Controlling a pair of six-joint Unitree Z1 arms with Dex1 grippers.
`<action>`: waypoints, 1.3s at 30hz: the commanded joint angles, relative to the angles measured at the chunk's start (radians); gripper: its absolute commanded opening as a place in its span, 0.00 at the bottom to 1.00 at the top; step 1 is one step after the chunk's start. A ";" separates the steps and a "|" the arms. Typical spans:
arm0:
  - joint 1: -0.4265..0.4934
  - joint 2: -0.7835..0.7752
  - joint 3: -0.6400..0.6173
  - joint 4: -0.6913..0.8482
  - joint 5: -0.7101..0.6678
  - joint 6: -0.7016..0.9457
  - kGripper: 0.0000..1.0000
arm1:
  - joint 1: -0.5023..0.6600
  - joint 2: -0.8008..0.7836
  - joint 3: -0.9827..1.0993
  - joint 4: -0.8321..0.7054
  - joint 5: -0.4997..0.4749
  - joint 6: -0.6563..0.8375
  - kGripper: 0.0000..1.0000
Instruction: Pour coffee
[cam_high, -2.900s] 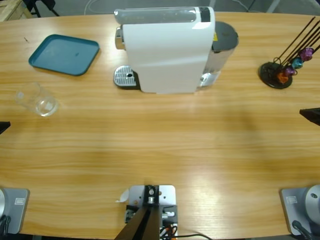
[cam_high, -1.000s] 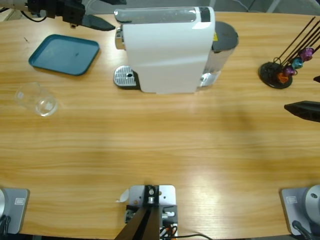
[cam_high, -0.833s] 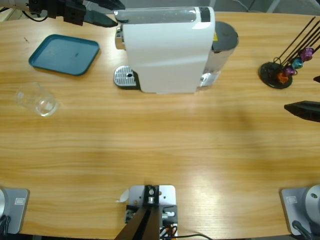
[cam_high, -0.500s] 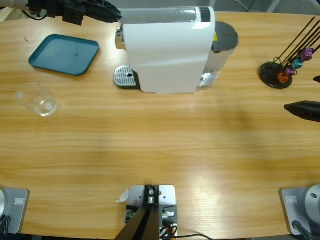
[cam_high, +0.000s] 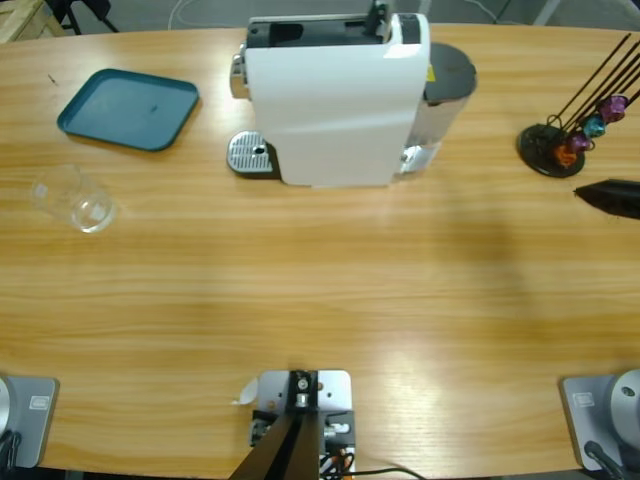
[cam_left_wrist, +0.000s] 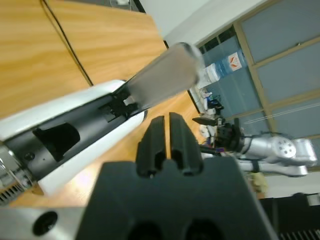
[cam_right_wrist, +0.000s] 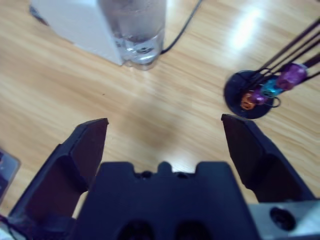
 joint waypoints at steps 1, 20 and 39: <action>-0.063 -0.029 -0.001 0.010 0.049 0.526 0.46 | 0.000 -0.023 0.028 -0.006 -0.072 0.009 0.85; -0.198 -0.517 0.648 0.239 0.763 0.815 1.00 | -0.444 0.155 0.316 -0.548 -0.004 0.081 0.67; -0.198 -0.484 0.628 0.195 0.763 0.730 1.00 | -0.551 0.389 0.367 -0.831 0.034 0.119 0.46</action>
